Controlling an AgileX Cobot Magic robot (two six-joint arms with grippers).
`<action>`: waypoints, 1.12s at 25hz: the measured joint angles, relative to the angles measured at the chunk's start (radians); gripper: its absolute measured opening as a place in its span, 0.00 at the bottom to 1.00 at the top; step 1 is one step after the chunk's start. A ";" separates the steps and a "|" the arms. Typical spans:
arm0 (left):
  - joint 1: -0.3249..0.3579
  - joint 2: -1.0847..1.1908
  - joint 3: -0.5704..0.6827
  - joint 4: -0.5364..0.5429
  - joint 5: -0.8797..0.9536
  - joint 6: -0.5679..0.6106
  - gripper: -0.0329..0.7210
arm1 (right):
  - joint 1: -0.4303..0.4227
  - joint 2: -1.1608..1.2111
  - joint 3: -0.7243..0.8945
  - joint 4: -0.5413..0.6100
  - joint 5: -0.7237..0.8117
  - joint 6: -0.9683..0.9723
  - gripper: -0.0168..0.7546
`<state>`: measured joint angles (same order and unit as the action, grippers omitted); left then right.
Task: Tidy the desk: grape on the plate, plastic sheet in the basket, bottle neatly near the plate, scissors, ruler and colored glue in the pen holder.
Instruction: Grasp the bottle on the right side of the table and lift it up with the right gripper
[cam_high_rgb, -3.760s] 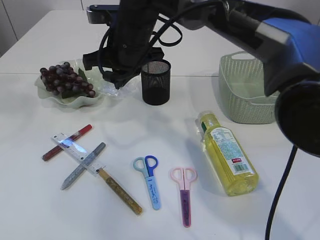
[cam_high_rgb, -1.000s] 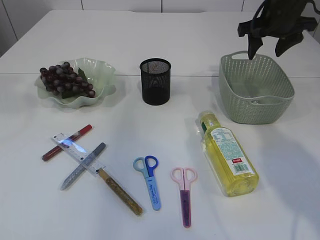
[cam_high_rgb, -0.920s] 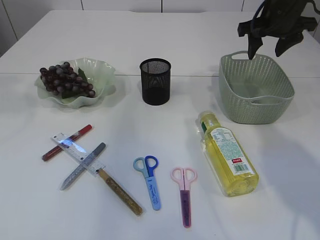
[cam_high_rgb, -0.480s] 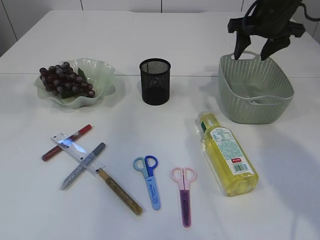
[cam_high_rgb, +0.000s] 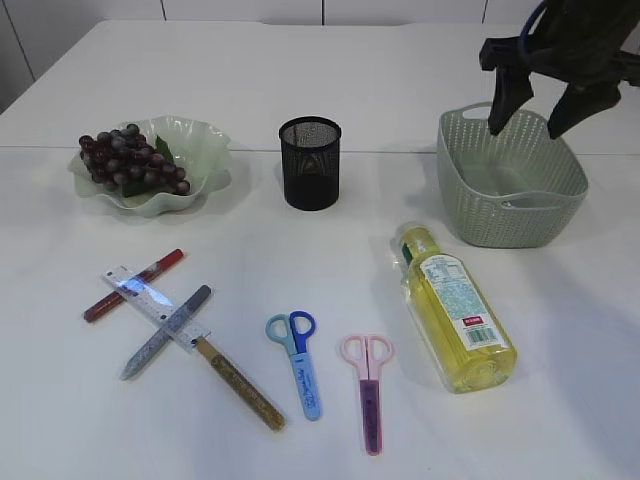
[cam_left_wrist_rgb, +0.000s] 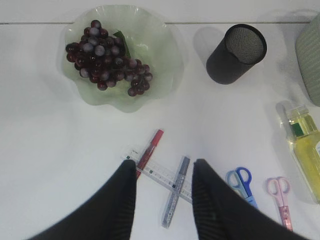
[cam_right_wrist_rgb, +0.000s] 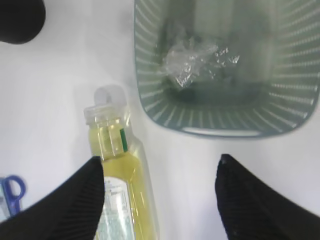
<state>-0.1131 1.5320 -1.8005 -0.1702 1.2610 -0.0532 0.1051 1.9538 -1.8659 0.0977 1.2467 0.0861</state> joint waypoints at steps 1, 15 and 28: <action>0.000 0.000 0.000 0.000 0.000 0.000 0.41 | 0.000 -0.020 0.030 0.006 0.000 0.000 0.72; 0.000 0.000 0.000 0.037 0.000 0.000 0.55 | 0.199 -0.222 0.309 0.045 -0.002 0.021 0.72; 0.000 0.000 0.000 0.040 0.000 0.000 0.66 | 0.249 -0.222 0.475 0.036 -0.011 0.052 0.73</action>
<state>-0.1131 1.5320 -1.8005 -0.1303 1.2610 -0.0532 0.3546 1.7317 -1.3914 0.1336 1.2360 0.1385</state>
